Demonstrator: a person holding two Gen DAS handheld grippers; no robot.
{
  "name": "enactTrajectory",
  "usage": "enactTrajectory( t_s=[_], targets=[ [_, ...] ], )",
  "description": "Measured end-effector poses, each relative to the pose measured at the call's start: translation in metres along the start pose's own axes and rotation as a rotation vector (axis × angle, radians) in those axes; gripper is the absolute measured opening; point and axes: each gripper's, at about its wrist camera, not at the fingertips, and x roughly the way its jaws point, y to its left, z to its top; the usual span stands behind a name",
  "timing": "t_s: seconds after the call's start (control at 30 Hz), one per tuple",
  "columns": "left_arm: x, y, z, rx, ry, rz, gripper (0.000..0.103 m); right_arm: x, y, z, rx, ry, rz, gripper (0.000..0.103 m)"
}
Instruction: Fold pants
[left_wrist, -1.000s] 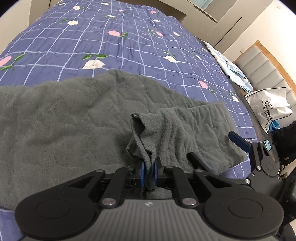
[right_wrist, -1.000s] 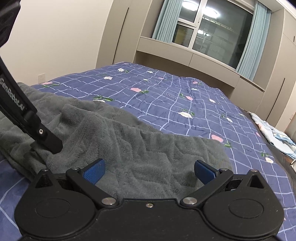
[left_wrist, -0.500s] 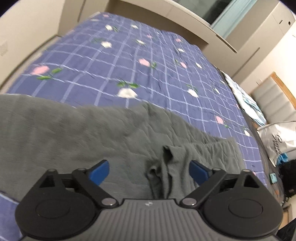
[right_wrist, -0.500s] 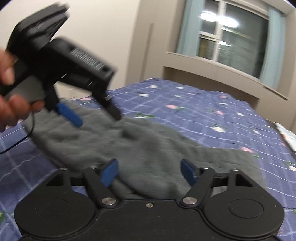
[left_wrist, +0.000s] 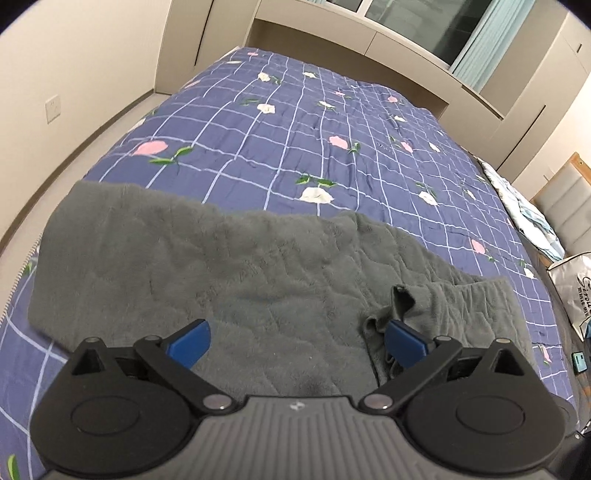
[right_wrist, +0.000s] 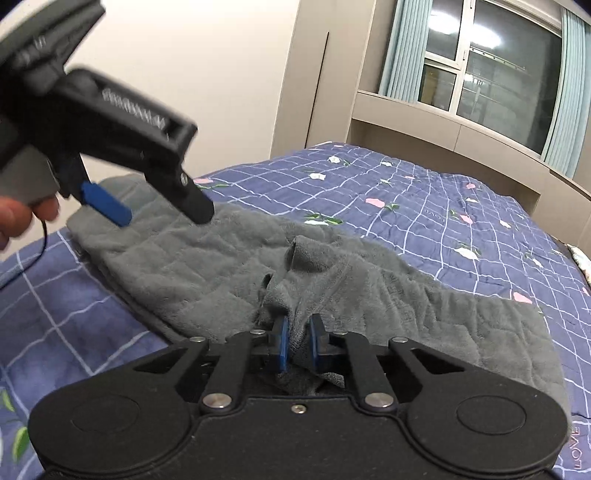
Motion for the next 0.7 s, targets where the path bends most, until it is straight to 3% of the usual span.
enactTrajectory(
  t_s=[0.17, 0.23, 0.4, 0.5, 0.57, 0.7],
  targets=[
    [0.007, -0.006, 0.0, -0.001, -0.003, -0.023, 0.102, -0.003, 0.006, -0.003, -0.026, 0.038, 0.01, 0.013],
    [0.014, -0.014, 0.002, 0.004, -0.001, -0.033, 0.102, 0.004, 0.009, -0.007, -0.032, 0.056, 0.005, 0.018],
    [0.035, -0.039, 0.007, 0.05, -0.002, -0.034, 0.102, -0.008, 0.007, -0.005, -0.039, 0.019, 0.041, 0.058],
    [0.051, -0.054, 0.006, 0.1, 0.008, 0.006, 0.102, -0.02, -0.007, -0.009, -0.003, -0.007, -0.026, 0.075],
    [0.065, -0.063, 0.002, 0.147, 0.058, 0.055, 0.102, -0.025, -0.02, -0.012, 0.031, -0.018, -0.076, 0.085],
    [0.08, -0.064, -0.007, 0.195, 0.103, 0.113, 0.102, -0.02, -0.043, -0.018, 0.065, -0.016, -0.251, 0.097]
  ],
)
